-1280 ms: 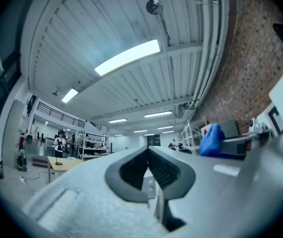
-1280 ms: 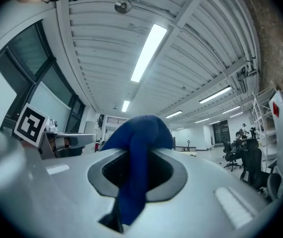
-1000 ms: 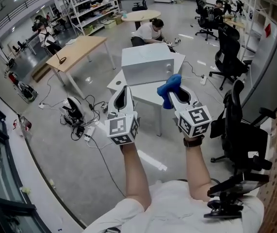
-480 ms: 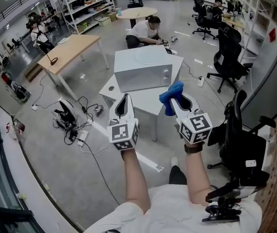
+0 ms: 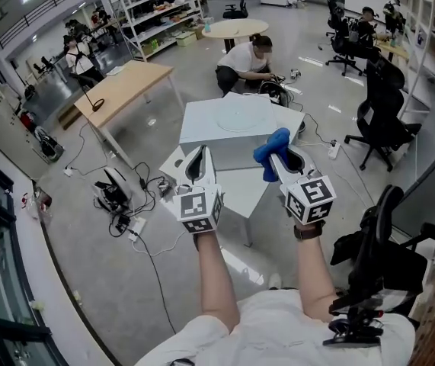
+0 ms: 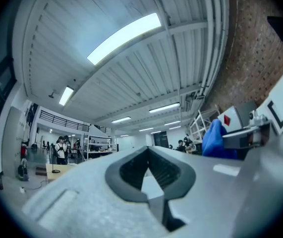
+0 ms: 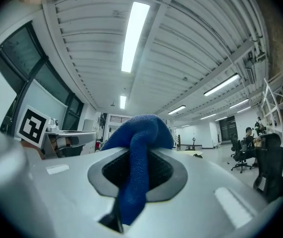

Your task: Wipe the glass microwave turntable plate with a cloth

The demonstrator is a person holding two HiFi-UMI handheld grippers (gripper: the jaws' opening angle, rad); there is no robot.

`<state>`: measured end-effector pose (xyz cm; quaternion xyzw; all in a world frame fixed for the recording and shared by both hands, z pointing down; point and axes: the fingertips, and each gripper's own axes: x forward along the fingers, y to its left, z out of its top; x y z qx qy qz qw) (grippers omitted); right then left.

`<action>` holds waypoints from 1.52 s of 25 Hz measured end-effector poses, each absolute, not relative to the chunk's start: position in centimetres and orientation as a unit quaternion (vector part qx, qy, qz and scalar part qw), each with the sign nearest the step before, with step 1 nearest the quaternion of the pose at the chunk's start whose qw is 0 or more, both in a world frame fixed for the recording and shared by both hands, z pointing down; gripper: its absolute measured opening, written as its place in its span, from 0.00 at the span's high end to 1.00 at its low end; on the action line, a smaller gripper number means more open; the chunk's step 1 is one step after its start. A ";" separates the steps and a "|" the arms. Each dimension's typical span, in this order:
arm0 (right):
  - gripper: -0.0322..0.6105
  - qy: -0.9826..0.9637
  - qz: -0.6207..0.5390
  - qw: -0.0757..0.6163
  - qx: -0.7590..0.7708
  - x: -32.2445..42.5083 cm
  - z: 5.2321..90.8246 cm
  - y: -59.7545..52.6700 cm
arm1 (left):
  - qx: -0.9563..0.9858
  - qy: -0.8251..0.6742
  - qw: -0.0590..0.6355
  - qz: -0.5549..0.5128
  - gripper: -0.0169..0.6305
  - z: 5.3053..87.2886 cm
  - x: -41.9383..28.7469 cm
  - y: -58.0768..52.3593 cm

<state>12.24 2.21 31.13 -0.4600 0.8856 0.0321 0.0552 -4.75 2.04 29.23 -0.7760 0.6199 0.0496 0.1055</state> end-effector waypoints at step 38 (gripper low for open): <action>0.84 0.870 0.014 0.013 -0.492 9.4 34.8 -27.3 | -0.824 0.558 0.094 0.038 0.97 32.8 -6.4 -28.2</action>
